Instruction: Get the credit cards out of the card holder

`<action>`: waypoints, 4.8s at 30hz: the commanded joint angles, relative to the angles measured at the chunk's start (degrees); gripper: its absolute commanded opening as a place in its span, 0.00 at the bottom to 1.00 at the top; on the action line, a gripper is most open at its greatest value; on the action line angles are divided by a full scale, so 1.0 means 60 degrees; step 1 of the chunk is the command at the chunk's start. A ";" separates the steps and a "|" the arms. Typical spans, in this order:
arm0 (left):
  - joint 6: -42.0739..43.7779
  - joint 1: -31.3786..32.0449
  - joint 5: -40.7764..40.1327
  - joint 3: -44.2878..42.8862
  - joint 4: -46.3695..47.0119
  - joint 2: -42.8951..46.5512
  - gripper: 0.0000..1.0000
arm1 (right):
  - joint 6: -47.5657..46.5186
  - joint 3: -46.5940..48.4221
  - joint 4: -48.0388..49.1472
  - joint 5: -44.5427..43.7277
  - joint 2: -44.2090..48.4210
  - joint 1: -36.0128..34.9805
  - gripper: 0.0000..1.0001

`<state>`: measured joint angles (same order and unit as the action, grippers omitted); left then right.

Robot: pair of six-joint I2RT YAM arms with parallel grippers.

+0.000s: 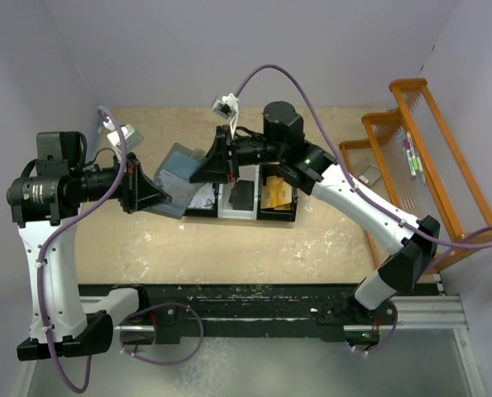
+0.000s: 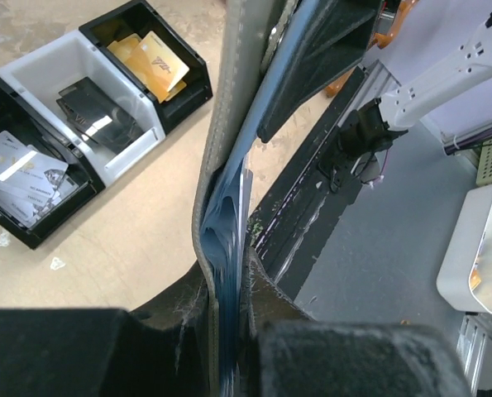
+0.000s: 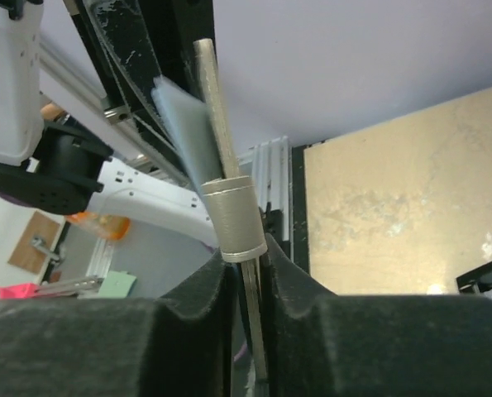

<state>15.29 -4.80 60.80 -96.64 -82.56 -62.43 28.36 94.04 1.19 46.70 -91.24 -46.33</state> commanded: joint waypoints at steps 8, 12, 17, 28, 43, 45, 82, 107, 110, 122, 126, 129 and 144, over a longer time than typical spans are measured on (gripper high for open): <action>-0.1086 0.0023 0.0157 0.0986 0.2387 0.1011 0.67 | 0.1788 -0.0867 0.2278 -0.1991 0.1362 0.0001 0.00; -0.3706 0.0023 0.0664 0.2488 0.5421 0.2344 0.75 | 0.2469 -0.1580 0.3142 -0.3007 0.2130 0.0001 0.00; -0.5951 0.0031 0.1374 0.3223 0.7302 0.2663 0.73 | 0.3078 -0.2473 0.3921 -0.3658 0.2880 -0.0007 0.00; -1.0028 0.0023 0.2121 0.4074 1.1441 0.2965 0.78 | 0.3835 -0.3204 0.4196 -0.4436 0.3358 -0.0160 0.00; -1.0871 0.0023 0.1362 0.4506 1.2297 0.2479 0.51 | 0.3854 -0.3656 0.4027 -0.5183 0.3732 -0.0629 0.00; -1.1190 0.0023 0.1305 0.4582 1.2655 0.2450 0.44 | 0.3857 -0.3682 0.4006 -0.5204 0.3772 -0.0621 0.00; -0.1903 0.0023 -0.2457 0.0901 0.2461 0.0468 0.00 | 0.2163 -0.1810 0.1652 -0.4072 0.2598 -0.0905 0.66; -0.2379 0.0023 0.3350 0.0617 0.2137 0.0386 0.00 | 0.3447 -0.3279 0.3167 -0.2169 0.2208 -0.0629 0.44; -0.2448 0.0023 0.3511 0.0633 0.2159 0.0403 0.00 | 0.3539 -0.3232 0.3310 -0.2038 0.2141 -0.0621 0.42; -0.2934 0.0023 0.3678 0.0698 0.2600 0.0585 0.00 | 0.4146 -0.3411 0.4330 -0.1523 0.1978 -0.0629 0.18; -0.3055 0.0016 0.3740 0.0800 0.2742 0.0720 0.00 | 0.4217 -0.3475 0.4365 -0.1662 0.1886 -0.0629 0.09; -0.3262 0.0023 0.3872 0.0997 0.2970 0.0788 0.03 | 0.4331 -0.3568 0.4515 -0.1713 0.1823 -0.0629 0.03; -0.3958 0.0023 0.4257 0.1791 0.3981 0.0929 0.25 | 0.4535 -0.4201 0.6052 -0.0901 0.1865 -0.0642 0.00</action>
<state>-5.74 -5.23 80.25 -86.61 -63.86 -58.02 54.68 69.14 29.85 38.35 -79.42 -49.30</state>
